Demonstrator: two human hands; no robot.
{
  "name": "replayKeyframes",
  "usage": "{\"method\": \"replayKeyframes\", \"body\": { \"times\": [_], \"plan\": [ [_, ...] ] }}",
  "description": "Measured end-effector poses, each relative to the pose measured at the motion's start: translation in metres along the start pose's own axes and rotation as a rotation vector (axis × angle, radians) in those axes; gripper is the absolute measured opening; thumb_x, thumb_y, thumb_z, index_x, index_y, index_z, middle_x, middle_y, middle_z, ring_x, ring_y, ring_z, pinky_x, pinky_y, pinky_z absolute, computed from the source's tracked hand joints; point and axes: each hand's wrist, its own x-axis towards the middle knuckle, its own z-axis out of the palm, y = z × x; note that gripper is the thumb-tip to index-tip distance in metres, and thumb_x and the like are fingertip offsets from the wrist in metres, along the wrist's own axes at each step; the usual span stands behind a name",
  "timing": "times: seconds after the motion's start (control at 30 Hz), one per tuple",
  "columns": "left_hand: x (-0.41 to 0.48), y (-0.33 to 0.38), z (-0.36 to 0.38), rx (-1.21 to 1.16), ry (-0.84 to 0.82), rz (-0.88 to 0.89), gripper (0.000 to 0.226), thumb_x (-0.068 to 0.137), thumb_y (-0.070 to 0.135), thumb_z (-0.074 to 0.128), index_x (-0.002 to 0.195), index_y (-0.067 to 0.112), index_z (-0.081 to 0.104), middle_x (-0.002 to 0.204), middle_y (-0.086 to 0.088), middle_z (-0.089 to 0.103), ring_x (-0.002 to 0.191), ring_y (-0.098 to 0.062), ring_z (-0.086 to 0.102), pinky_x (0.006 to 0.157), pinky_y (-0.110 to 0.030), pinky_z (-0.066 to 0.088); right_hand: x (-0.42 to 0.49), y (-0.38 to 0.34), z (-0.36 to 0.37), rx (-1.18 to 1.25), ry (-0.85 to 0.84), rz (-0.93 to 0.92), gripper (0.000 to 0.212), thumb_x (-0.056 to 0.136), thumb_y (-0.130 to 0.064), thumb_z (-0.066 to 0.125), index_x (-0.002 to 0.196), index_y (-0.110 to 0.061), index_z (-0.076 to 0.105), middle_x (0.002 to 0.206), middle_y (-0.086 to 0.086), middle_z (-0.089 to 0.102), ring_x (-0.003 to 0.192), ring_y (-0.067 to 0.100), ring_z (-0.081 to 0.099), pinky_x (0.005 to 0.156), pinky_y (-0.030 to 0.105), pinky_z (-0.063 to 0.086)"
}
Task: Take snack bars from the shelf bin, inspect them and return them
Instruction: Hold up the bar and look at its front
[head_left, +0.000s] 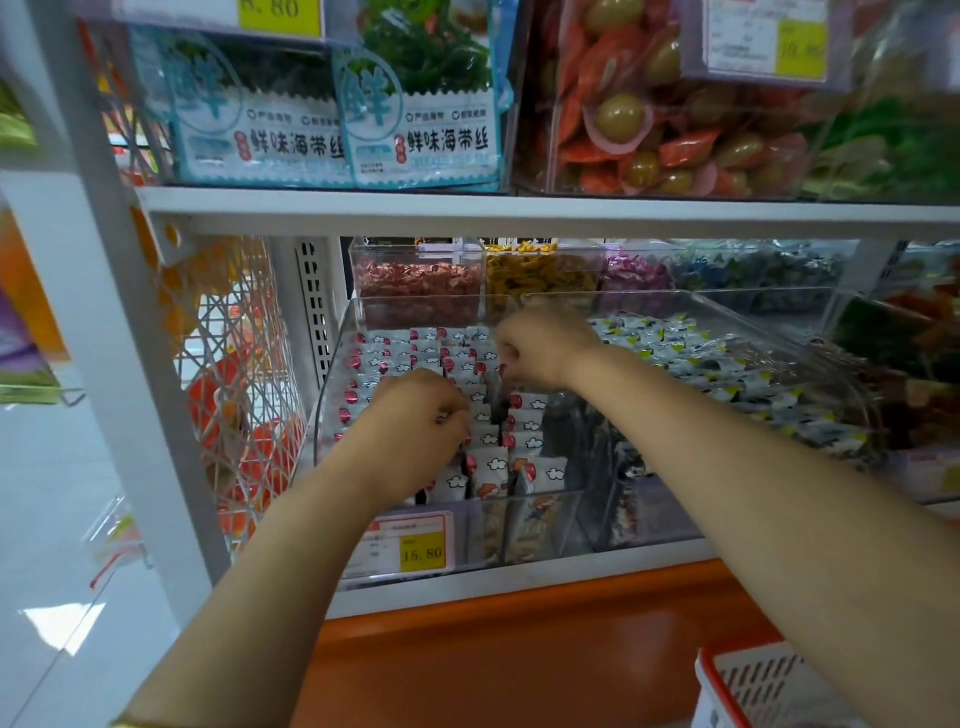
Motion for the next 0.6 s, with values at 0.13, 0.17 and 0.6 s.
{"method": "replayKeyframes", "body": {
  "times": [0.13,0.17,0.6],
  "plan": [
    [0.001,-0.002,0.0,-0.063,0.091,-0.02,0.027,0.095,0.014,0.046,0.107,0.002,0.066,0.117,-0.011,0.06,0.105,-0.024,0.053,0.08,-0.022,0.037,-0.013,0.006,-0.012,0.253,0.188,0.071,0.011,0.089,-0.013,0.056,0.082,-0.018,0.049,0.09,0.0,0.057,0.085,0.018,0.054,0.069,0.031,0.042],
    [0.002,-0.002,0.001,-0.083,0.12,-0.031,0.027,0.095,0.014,0.046,0.111,0.004,0.066,0.121,-0.01,0.058,0.109,-0.022,0.052,0.08,-0.019,0.035,-0.019,0.008,-0.012,0.305,0.258,0.1,0.01,0.089,-0.012,0.056,0.083,-0.018,0.05,0.086,-0.001,0.056,0.082,0.019,0.055,0.066,0.031,0.041],
    [-0.008,0.015,0.006,-0.816,0.119,-0.234,0.027,0.097,0.022,0.046,0.112,0.006,0.062,0.09,-0.003,0.068,0.084,-0.016,0.066,0.07,-0.026,0.055,-0.104,-0.003,-0.008,1.325,0.621,0.398,0.011,0.091,-0.006,0.056,0.081,-0.009,0.056,0.079,0.006,0.064,0.066,0.012,0.065,0.052,0.022,0.055]
  ]
}}
